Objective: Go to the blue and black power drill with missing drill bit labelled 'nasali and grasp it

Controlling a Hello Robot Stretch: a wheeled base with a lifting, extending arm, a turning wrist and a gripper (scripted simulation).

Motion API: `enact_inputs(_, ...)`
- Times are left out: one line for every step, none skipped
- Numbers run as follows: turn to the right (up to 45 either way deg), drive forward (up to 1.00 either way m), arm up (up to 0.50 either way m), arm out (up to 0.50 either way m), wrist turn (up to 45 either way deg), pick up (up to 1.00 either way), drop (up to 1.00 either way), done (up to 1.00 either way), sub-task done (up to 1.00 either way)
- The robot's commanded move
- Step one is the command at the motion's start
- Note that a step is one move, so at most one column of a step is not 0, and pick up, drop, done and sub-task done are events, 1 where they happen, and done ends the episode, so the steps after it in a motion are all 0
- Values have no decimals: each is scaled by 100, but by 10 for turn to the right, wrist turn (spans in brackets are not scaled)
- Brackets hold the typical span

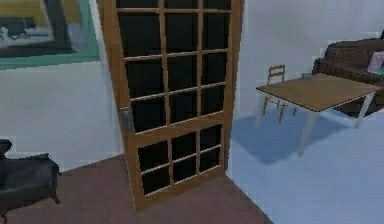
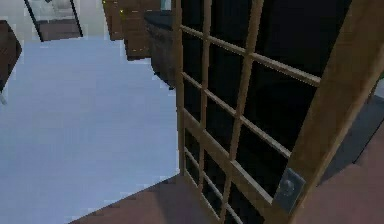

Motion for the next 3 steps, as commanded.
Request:
enact_inputs(0, 10, 0, 0, 0, 0, 0, 0, 0)
enact_inputs(450, 0, 0, 0, 0, 0, 0, 0, 0)
enact_inputs(60, 0, 0, 0, 0, 0, 0, 0, 0)
